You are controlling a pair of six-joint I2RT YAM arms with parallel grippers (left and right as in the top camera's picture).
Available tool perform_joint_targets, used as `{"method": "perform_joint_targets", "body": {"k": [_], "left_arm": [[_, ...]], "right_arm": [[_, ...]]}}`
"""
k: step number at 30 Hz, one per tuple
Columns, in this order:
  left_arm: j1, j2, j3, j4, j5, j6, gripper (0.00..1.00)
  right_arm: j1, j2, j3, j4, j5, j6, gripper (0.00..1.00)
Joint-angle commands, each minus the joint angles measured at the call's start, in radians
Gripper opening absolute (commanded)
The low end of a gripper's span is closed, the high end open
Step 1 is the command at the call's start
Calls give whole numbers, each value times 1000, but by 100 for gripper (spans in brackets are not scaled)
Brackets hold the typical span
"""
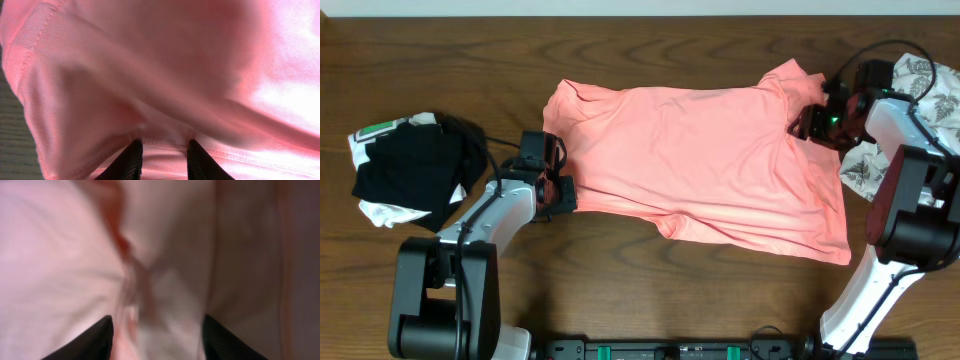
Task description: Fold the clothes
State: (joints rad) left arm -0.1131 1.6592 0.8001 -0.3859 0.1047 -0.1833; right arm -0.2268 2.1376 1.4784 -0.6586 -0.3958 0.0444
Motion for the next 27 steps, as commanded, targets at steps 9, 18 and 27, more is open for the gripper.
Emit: {"method": "perform_joint_targets", "body": {"k": [9, 18, 27], "left_arm": [[5, 92, -93, -50, -19, -17, 31], [5, 92, -93, -51, -19, -17, 31], [5, 92, -93, -51, -19, -20, 31]], "right_arm": [[-5, 47, 3, -30, -30, 11, 54], [-61, 47, 3, -13, -20, 29, 25], [-114, 47, 3, -7, -24, 30, 1]]}}
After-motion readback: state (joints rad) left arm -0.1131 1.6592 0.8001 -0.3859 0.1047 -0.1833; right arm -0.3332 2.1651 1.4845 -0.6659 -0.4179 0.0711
